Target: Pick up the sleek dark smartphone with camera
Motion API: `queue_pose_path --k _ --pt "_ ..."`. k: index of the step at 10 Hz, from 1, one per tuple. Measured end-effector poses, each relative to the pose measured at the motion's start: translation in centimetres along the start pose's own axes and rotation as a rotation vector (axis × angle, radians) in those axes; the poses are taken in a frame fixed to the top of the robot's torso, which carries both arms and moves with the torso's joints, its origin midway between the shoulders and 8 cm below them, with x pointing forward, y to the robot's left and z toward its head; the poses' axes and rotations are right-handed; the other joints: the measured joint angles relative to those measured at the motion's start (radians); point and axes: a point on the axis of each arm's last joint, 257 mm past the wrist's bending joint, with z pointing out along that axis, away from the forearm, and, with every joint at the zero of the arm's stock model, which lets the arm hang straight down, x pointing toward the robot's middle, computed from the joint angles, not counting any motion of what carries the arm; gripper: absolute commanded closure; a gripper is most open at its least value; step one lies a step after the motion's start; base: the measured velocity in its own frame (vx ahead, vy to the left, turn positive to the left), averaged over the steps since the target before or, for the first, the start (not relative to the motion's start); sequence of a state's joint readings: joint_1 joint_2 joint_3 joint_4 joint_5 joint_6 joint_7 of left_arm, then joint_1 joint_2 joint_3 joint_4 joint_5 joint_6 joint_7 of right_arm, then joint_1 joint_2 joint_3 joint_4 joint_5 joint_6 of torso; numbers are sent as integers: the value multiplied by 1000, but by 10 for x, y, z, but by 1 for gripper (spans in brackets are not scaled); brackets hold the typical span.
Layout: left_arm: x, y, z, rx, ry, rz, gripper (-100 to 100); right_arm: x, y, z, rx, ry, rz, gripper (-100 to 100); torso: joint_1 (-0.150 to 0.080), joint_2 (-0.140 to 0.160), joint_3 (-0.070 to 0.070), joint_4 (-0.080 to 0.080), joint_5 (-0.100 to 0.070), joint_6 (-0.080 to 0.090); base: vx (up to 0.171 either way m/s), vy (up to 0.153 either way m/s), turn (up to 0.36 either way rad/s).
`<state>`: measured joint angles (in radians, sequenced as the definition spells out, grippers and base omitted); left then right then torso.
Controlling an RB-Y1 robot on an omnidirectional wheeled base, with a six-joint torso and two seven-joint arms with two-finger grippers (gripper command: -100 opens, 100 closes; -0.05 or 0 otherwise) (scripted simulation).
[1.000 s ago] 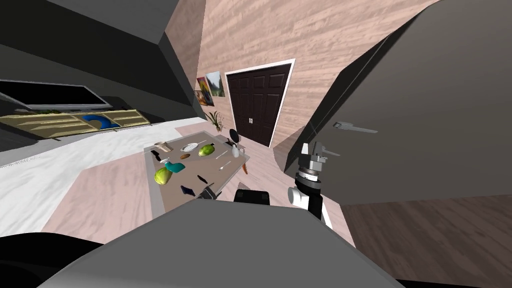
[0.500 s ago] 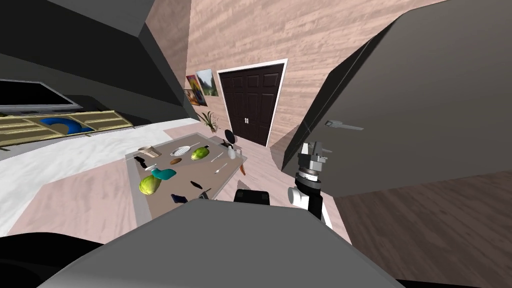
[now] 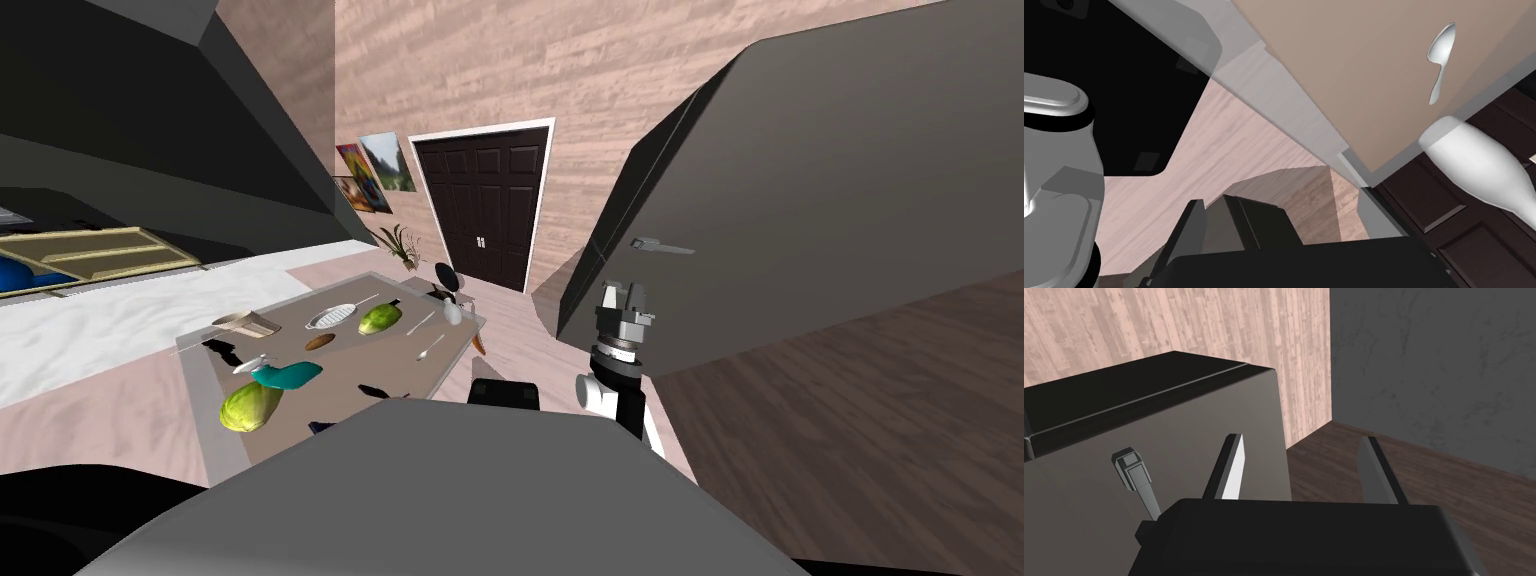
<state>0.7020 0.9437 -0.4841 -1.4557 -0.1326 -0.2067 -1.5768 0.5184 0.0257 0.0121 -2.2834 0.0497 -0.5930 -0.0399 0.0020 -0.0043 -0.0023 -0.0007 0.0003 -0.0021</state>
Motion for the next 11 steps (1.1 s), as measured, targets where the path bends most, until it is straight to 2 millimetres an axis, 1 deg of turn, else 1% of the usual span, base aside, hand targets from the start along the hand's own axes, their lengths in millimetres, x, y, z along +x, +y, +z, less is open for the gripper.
queue_pose_path --k 1,2,3,4,5,6,7,8,9,10,11 --pt "17 -8 -7 31 38 51 -100 0 0 0 0 0 0 0 0 -1 0 0 0 1 55 21 -136" --pt "28 -13 -14 49 60 91 -100 0 0 0 0 0 0 0 0 0 0 0 0 0 62 18 -242" --pt "49 -25 -24 82 96 141 -100 0 0 0 0 0 0 0 0 0 0 0 0 0 52 27 -115" --pt "59 -27 -30 100 113 186 -100 0 0 0 0 0 0 0 1 0 0 0 0 0 68 20 -185" --pt "79 -28 -41 132 146 241 -100 0 0 0 0 0 0 0 1 -1 -1 0 0 0 55 20 -112" --pt "87 -28 -44 150 161 279 -100 0 0 0 0 0 0 0 0 -1 0 0 0 0 57 18 -245" --pt "100 -32 -55 183 191 325 -100 0 0 0 0 0 0 0 0 -1 0 0 0 0 47 24 -86" --pt "109 -37 -62 201 210 359 -100 0 0 0 0 0 0 0 0 0 0 0 0 -1 61 30 -163" --pt "130 -37 -75 234 240 409 -100 0 0 0 0 0 0 0 1 -1 0 0 0 0 47 39 -80" --pt "136 -39 -81 252 249 440 -100 0 0 0 0 0 0 0 1 0 0 0 0 -1 59 33 -136" --pt "149 -42 -93 283 273 485 -100 0 0 0 0 0 0 0 1 0 0 0 0 0 85 30 -244"
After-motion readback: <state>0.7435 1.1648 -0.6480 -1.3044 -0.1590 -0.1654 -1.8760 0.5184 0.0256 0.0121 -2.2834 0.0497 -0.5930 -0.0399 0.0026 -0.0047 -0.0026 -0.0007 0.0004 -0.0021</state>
